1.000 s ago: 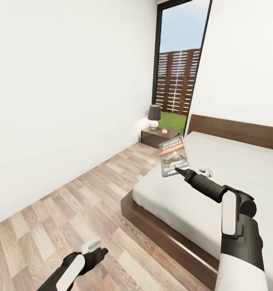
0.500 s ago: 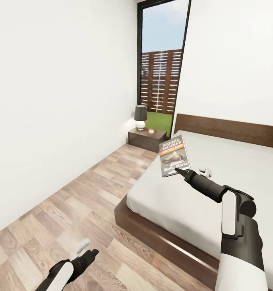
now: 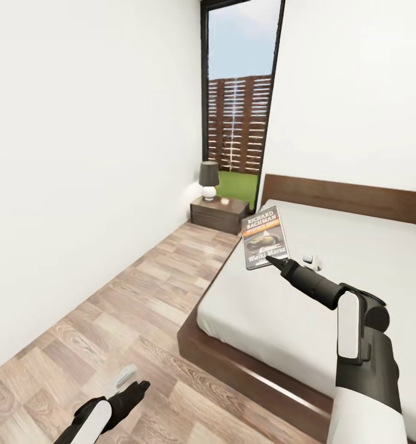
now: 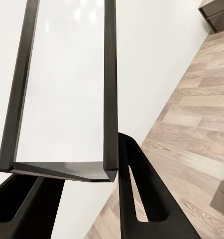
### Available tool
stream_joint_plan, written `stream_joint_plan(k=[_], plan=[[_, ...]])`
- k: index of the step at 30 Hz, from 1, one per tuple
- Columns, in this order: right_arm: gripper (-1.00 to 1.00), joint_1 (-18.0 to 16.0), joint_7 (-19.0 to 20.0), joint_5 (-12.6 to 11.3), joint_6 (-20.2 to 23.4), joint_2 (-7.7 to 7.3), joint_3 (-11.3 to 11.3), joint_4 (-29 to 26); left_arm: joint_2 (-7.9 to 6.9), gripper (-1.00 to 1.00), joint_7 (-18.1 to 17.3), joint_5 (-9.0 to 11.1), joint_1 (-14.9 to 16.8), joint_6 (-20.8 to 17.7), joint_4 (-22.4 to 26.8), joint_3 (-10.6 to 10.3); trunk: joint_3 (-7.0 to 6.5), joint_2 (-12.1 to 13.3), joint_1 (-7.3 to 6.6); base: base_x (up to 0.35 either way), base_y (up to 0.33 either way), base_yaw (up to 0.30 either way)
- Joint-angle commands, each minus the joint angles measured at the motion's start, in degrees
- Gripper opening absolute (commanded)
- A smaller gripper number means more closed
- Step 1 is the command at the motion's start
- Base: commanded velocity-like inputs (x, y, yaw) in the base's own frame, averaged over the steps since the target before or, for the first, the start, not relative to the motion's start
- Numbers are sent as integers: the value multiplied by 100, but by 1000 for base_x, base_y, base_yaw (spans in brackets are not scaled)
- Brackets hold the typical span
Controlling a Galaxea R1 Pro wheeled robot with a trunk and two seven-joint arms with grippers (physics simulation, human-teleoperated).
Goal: In the bedroom, move the book from the bed onto either nightstand, and place the two sandals side by side next to the bed.
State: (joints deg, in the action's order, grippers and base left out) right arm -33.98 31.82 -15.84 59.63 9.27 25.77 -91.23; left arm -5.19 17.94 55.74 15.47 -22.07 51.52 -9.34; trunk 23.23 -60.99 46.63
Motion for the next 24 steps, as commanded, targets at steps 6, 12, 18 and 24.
stream_joint_plan(k=[6, 12, 18, 24], plan=[[-100, -4, 60, 15, -32, 27, 5, 30, -8, 100, 52, 60, 3, 1, 12, -24, 7, -5, 3, 211, 268, -6], [-100, -9, 60, 10, -207, 7, -30, 546, -8, 100, 52, 60, 4, 0, 12, -26, 7, -5, 3, 211, 268, -1], [-100, -18, 48, -2, -389, 9, -28, 851, -8, 100, 52, 60, 3, 0, 8, -24, 7, -5, 3, 211, 268, 0], [-100, -32, 44, -1, -428, 25, -35, 932, -3, 100, 52, 60, 0, 0, 7, -24, 7, -5, 3, 211, 268, -20]])
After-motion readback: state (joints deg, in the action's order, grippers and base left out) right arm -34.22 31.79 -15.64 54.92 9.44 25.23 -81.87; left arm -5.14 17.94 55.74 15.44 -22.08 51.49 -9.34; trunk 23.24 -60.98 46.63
